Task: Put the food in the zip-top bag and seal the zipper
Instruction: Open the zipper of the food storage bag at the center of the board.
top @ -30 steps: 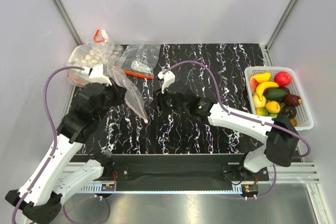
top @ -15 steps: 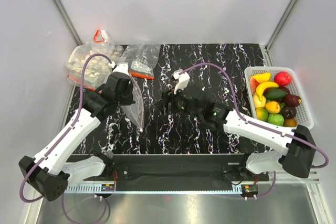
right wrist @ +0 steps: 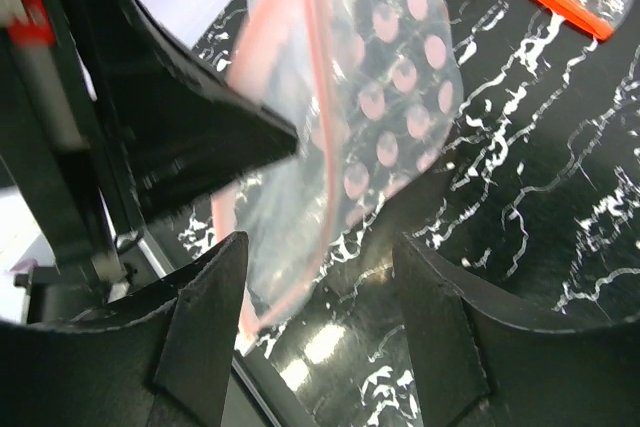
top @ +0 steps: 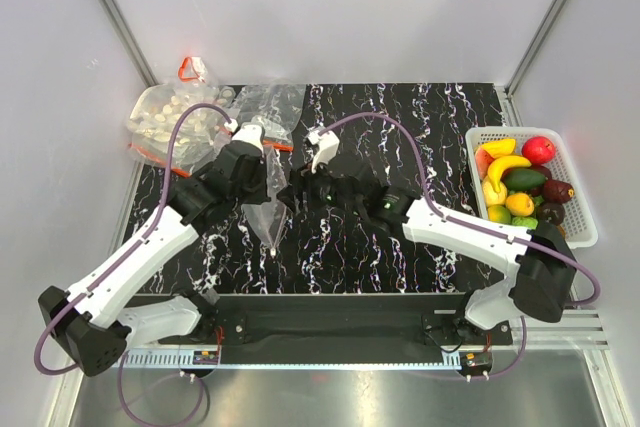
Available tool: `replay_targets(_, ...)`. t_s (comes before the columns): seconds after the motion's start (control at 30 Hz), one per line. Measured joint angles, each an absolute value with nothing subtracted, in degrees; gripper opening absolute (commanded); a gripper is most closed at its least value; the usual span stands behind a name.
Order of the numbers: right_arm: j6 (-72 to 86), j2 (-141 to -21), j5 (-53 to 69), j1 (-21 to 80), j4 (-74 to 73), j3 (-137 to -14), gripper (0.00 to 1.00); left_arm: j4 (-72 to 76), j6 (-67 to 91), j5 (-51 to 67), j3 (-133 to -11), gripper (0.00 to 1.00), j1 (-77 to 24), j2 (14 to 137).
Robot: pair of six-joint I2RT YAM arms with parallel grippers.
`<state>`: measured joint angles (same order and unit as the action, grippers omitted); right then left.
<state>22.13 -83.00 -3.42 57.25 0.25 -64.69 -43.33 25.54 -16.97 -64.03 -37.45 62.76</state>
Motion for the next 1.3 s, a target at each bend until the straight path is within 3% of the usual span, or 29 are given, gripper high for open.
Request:
replay_targets(0.4, 23.09, -87.79, -3.38, 57.25, 1.41, -66.26, 0.59, -43.11, 25.98, -16.93, -65.17, 0.0, -39.72, 62.92)
replay_targets(0.47, 23.4, -89.01, -3.38, 57.25, 1.43, -66.41, 0.52, -43.16, 25.96, -16.88, -65.93, 0.0, -39.86, 63.13)
replay_targets(0.63, 25.58, -90.63, -7.27, 57.25, 0.21, -66.59, 0.18, -44.66, 25.74, -17.23, -69.36, 0.0, -40.77, 65.01)
replay_targets(0.73, 28.4, -90.45, -12.49, 56.84, -1.15, -66.54, 0.13, -48.6, 25.34, -20.38, -74.61, 0.0, -43.07, 68.73)
replay_targets(1.17, 39.88, -84.68, -16.34, 47.59, -2.37, -49.47, 0.2, -59.07, 24.95, -32.01, -88.25, 0.0, -52.42, 86.65)
replay_targets(1.23, 40.69, -84.03, -16.27, 47.35, -2.04, -46.85, 0.32, -59.83, 24.84, -33.19, -89.86, 0.0, -54.0, 90.3)
replay_targets(1.3, 41.41, -83.55, -15.97, 47.07, -1.5, -44.45, 0.51, -59.96, 24.53, -33.63, -90.78, 0.0, -55.35, 93.56)
